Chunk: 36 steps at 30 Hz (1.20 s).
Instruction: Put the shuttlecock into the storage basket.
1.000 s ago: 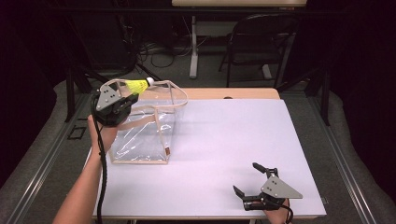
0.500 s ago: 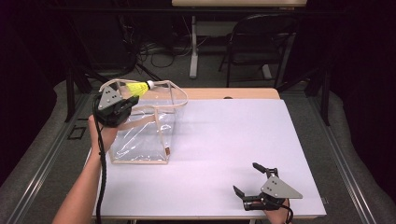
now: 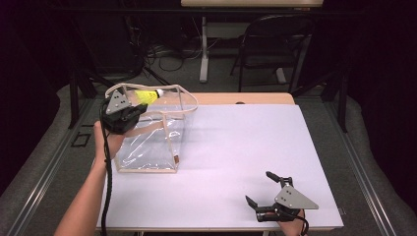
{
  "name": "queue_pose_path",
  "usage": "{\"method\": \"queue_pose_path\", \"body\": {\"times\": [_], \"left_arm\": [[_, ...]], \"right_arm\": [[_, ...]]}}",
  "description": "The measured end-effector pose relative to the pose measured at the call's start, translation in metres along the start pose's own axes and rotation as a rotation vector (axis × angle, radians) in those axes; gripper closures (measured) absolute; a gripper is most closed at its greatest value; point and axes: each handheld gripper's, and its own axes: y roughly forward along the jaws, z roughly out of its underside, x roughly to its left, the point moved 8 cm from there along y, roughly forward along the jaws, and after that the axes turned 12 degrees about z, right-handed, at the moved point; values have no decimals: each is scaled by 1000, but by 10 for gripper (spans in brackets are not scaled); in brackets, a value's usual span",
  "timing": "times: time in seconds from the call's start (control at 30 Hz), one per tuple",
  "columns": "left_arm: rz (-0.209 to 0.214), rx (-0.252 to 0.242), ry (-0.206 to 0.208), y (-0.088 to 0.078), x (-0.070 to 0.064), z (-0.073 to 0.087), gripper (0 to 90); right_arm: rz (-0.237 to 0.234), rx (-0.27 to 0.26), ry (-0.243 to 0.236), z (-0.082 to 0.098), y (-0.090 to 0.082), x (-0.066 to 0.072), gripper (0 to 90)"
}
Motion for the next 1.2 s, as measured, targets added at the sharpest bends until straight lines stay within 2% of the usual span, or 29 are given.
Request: {"method": "queue_pose_path", "body": {"times": [0.57, 1.03, 1.2], "left_arm": [[-1, 38, -16, 4, 6, 4, 899], [-15, 62, -52, 9, 14, 10, 899], [-24, 77, -52, 10, 15, 11, 899]], "right_arm": [[-2, 1, -1, 0, 0, 0, 18], [-3, 3, -1, 0, 0, 0, 18], [-3, 3, -1, 1, 1, 0, 18]]}}
